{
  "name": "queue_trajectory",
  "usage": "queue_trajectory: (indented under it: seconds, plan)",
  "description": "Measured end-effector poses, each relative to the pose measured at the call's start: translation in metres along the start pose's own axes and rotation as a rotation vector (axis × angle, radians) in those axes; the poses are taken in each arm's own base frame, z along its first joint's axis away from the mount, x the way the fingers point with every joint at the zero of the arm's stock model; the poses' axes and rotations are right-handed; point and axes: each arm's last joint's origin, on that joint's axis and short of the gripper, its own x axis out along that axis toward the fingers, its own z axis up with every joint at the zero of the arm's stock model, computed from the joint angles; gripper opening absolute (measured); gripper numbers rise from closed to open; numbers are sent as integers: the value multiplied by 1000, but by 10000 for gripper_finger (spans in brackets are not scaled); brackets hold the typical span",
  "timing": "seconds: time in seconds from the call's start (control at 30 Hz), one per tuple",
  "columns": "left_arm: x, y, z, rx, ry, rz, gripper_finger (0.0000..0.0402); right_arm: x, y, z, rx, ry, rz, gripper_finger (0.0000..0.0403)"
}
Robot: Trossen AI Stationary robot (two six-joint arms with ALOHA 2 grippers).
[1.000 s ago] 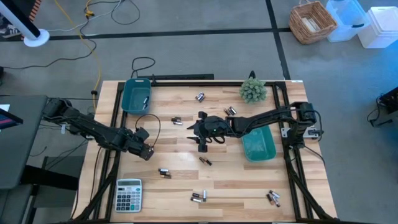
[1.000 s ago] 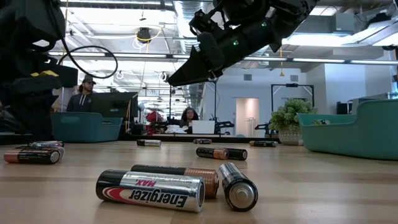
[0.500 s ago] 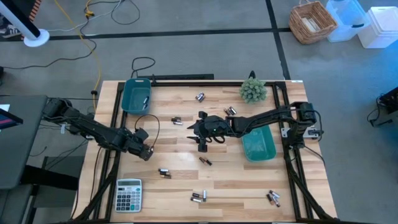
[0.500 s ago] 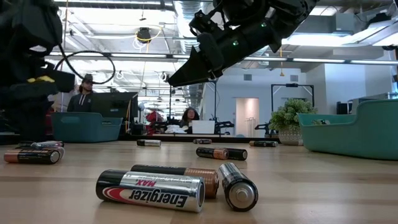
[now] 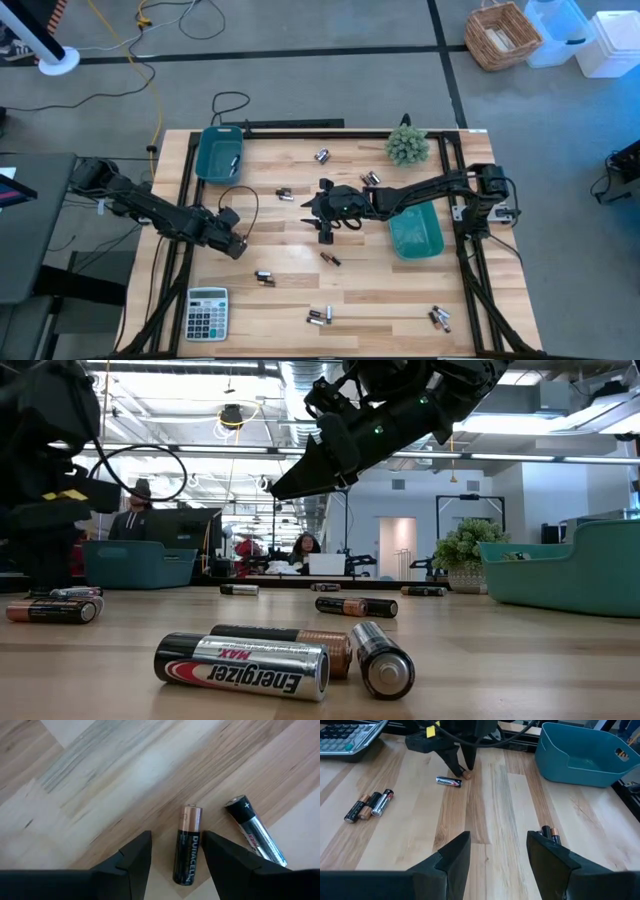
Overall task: Sort batteries
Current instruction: Put the brown-block battery into the green bin
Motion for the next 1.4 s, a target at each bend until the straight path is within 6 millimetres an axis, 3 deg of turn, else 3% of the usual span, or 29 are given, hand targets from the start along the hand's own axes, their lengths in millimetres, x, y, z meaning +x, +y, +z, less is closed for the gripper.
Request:
queue_trajectory:
  seconds: [0.13, 0.37, 0.57, 0.77, 1.03, 1.4]
  plan:
    - [1, 0, -1, 7, 6, -4, 148, 0, 0, 0, 0, 0, 0, 207]
    - [1, -1, -1, 35, 13, -19, 37, 0, 0, 0, 0, -4, 0, 207]
    - [-1, -1, 0, 67, 6, -29, 37, 0, 0, 0, 0, -4, 0, 207]
    - [-19, -6, 12, 128, -99, -71, 37, -12, -3, 13, 1, -50, -6, 207]
    - [-41, -18, 30, 173, -338, -182, 37, -49, -9, 31, 4, -123, -65, 207]
    - [-52, -47, 83, 227, -722, -404, 37, -133, -22, 16, 70, -323, -270, 207]
